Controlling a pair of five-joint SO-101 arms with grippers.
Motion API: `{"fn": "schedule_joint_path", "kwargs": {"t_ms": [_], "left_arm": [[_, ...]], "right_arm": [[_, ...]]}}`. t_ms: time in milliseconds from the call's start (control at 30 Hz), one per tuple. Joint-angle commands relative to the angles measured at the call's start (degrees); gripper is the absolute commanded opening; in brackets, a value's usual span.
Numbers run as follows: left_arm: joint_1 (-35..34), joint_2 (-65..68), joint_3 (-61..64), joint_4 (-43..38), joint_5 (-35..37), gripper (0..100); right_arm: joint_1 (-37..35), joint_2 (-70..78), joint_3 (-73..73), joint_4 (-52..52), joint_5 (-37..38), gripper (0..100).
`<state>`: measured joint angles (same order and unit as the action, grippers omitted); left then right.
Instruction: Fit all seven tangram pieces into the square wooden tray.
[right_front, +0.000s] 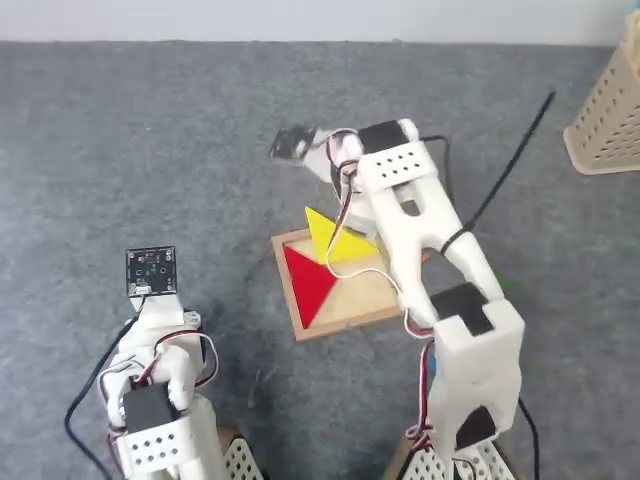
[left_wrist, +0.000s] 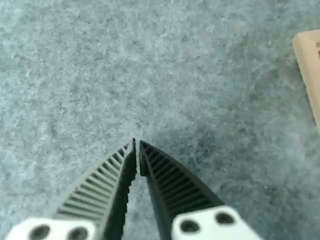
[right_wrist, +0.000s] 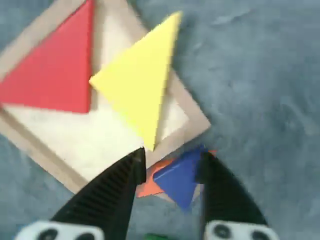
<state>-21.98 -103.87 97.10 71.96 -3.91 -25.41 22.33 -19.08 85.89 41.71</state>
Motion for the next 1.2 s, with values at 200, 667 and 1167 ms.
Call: {"fn": "schedule_joint_path", "kwargs": {"t_ms": [200, 667, 1167], "left_arm": [[0.2, -0.8, -0.5, 0.4, 0.4, 1], [0.2, -0.8, -0.5, 0.4, 0.4, 1], [0.2, -0.8, -0.6, 0.4, 0.4, 1]], "right_arm": [[0.6, -12.0, 4.1, -6.2, -18.9, 0.7], [0.7, -25.2, 32.7, -29.6, -29.5, 0.9], [-0.8, 3.3, 4.7, -29.2, -43.3, 0.8]]}}
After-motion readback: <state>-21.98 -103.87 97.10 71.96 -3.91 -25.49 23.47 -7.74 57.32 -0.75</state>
